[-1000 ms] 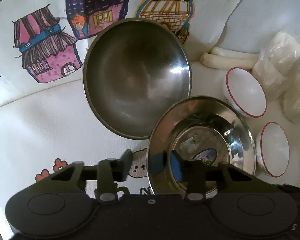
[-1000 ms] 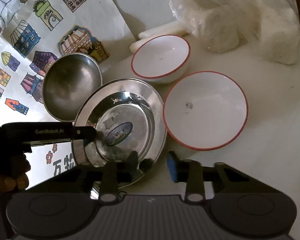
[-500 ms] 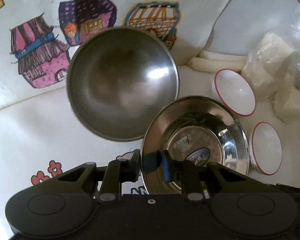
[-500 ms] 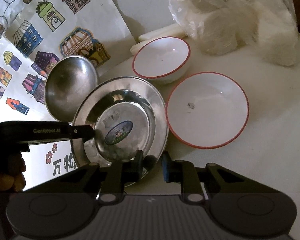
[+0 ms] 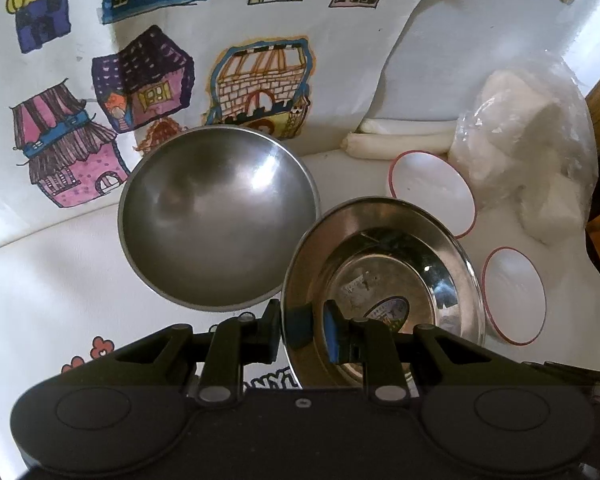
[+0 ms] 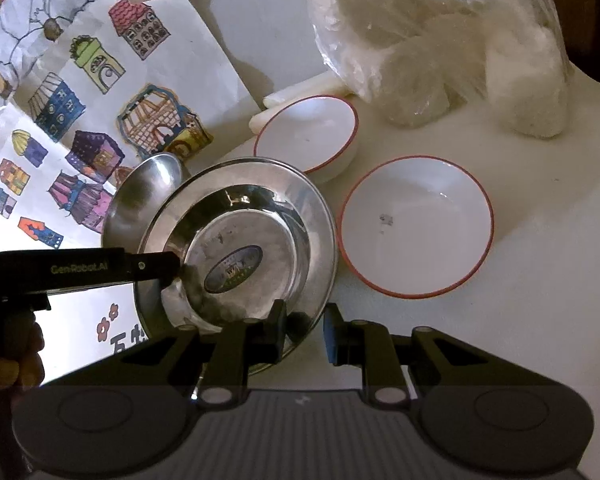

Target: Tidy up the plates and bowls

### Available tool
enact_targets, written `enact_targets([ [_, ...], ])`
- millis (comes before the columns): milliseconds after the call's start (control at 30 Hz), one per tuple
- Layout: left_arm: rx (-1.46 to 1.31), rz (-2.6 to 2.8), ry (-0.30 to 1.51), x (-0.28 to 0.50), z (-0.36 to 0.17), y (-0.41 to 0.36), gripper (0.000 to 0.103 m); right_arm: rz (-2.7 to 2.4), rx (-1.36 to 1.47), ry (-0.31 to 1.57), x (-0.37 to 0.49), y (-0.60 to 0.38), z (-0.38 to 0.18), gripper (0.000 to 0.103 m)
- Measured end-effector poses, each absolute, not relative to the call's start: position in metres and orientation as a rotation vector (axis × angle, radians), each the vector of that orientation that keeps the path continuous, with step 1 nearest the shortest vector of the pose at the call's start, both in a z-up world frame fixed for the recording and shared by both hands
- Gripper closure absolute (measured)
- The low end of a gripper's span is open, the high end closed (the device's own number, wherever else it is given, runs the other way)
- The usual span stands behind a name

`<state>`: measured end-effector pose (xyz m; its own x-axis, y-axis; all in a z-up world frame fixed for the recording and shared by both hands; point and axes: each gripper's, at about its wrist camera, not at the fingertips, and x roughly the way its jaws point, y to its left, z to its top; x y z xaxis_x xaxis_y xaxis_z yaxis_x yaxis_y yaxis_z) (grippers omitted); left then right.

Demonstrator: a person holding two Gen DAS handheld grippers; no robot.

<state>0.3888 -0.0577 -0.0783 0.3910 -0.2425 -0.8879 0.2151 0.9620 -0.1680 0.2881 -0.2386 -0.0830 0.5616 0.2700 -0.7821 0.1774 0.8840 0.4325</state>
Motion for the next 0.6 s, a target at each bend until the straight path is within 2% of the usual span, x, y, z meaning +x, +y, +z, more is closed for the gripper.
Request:
enact_targets([
  [600,-0.02,-0.297,1.121,0.359,-0.069,-0.052,0.079,0.091,0.478,0.98,0.261,-0.231,-0.074,0.081],
])
